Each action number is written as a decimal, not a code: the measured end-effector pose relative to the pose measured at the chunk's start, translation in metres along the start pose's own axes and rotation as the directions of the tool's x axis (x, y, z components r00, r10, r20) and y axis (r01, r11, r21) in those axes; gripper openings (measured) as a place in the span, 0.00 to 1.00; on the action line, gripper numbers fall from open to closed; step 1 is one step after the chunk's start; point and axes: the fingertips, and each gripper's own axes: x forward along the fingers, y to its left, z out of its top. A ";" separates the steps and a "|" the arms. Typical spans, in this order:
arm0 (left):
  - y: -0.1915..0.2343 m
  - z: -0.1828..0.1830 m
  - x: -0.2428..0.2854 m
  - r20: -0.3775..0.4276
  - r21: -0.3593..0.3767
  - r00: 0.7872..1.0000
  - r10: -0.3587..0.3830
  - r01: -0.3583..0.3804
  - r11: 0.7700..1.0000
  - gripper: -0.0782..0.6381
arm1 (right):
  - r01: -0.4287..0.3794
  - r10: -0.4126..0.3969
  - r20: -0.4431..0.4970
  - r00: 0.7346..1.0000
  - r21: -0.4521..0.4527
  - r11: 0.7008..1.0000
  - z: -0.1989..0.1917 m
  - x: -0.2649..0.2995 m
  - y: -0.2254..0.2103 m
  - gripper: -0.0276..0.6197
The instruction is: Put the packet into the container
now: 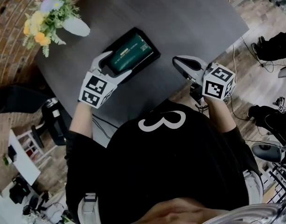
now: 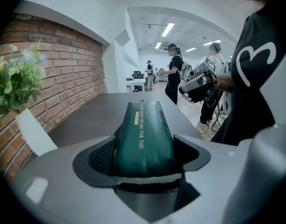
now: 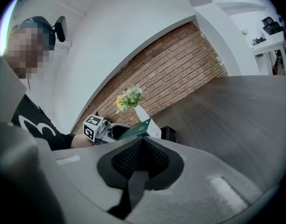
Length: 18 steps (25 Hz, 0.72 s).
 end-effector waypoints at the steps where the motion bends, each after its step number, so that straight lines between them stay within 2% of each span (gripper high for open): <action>1: 0.000 -0.002 0.003 -0.006 0.005 1.000 -0.006 0.006 1.000 0.68 | 0.002 -0.002 -0.001 1.000 0.002 1.000 0.000 0.000 -0.002 0.05; 12: 0.000 -0.023 0.036 -0.113 0.025 0.992 -0.050 0.053 0.998 0.68 | 0.011 -0.010 -0.009 1.000 0.033 0.999 -0.003 0.004 -0.022 0.05; 18: -0.002 -0.025 0.045 -0.151 0.065 0.988 -0.037 0.047 0.997 0.69 | 0.001 0.000 -0.011 1.000 0.041 0.999 -0.004 0.005 -0.024 0.05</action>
